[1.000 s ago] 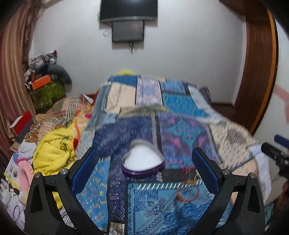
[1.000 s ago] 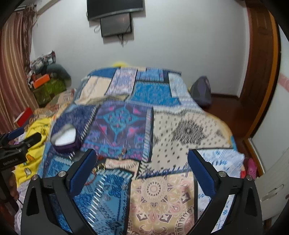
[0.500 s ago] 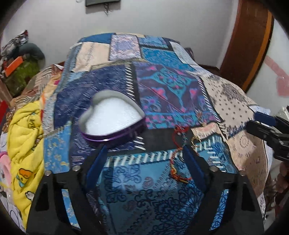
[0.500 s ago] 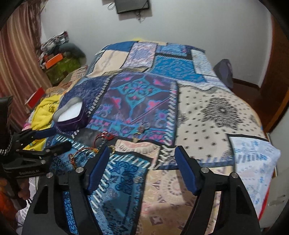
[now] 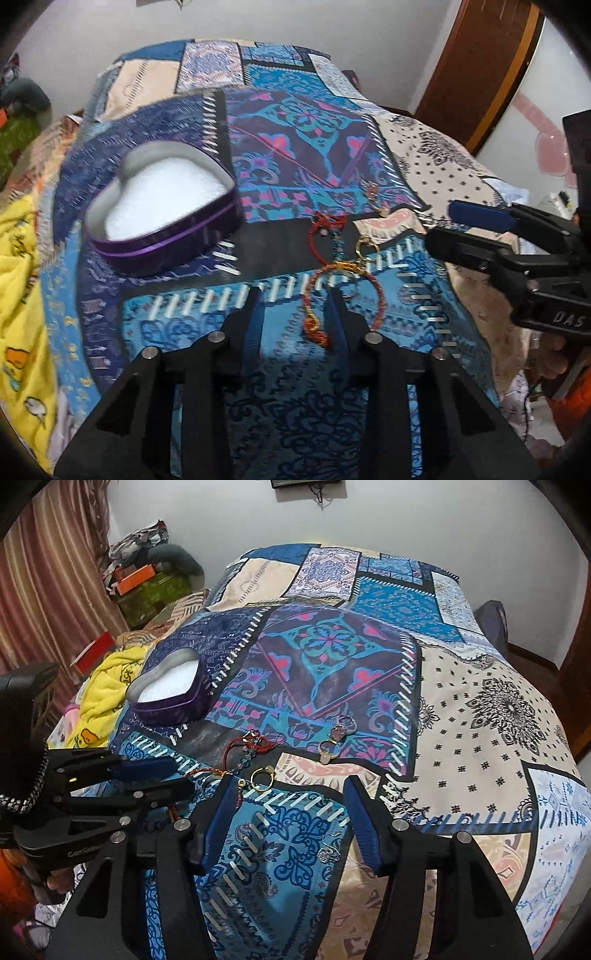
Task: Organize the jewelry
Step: 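Lower the left tool onto the red-and-gold beaded bracelet and close it, then carry the bracelet to the heart tin with the left tool while the right tool grasps a silver ring, then open both tools to drop the bracelet and silver ring into the tin, then grasp the red string bracelet with the left tool while the right tool approaches a gold ring, then grasp the gold ring with the right tool while the left tool carries the string bracelet to the tin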
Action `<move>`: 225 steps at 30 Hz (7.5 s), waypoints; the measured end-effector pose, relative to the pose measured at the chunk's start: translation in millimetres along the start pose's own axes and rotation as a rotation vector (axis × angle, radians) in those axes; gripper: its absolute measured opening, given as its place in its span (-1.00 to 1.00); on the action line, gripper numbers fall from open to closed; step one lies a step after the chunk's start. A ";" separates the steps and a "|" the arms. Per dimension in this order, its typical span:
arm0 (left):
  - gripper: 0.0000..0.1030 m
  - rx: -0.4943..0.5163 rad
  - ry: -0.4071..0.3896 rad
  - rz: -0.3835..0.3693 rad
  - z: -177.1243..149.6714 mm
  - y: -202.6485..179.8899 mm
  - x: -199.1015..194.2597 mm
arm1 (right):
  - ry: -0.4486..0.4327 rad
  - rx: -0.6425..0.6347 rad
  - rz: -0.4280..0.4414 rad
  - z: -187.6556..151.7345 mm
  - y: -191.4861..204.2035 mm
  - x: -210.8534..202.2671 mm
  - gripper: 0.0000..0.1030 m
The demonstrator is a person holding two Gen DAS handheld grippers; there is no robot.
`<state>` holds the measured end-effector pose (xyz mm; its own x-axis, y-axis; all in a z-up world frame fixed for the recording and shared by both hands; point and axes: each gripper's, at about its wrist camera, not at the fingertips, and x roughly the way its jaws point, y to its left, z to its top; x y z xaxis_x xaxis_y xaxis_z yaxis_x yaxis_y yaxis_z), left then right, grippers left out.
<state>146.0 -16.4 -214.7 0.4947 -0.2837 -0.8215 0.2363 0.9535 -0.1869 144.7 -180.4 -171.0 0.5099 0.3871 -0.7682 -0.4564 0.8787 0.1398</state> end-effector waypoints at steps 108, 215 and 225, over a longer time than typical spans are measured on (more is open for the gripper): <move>-0.91 -0.017 -0.240 0.195 43.8 93.6 -37.2 | 0.047 -0.144 0.147 80.5 99.5 75.2 -0.65; -0.87 0.068 -0.052 0.073 17.7 -10.9 13.6 | 0.141 -0.050 0.068 11.2 6.2 52.0 -0.67; -0.87 0.066 -0.120 0.068 27.4 -17.6 -11.4 | 0.086 -0.021 0.048 16.2 3.3 28.8 -0.67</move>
<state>159.2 -32.8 -187.3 0.6072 -0.2323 -0.7598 0.2512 0.9634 -0.0938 169.7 -161.8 -182.6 0.4227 0.4026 -0.8119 -0.4946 0.8532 0.1656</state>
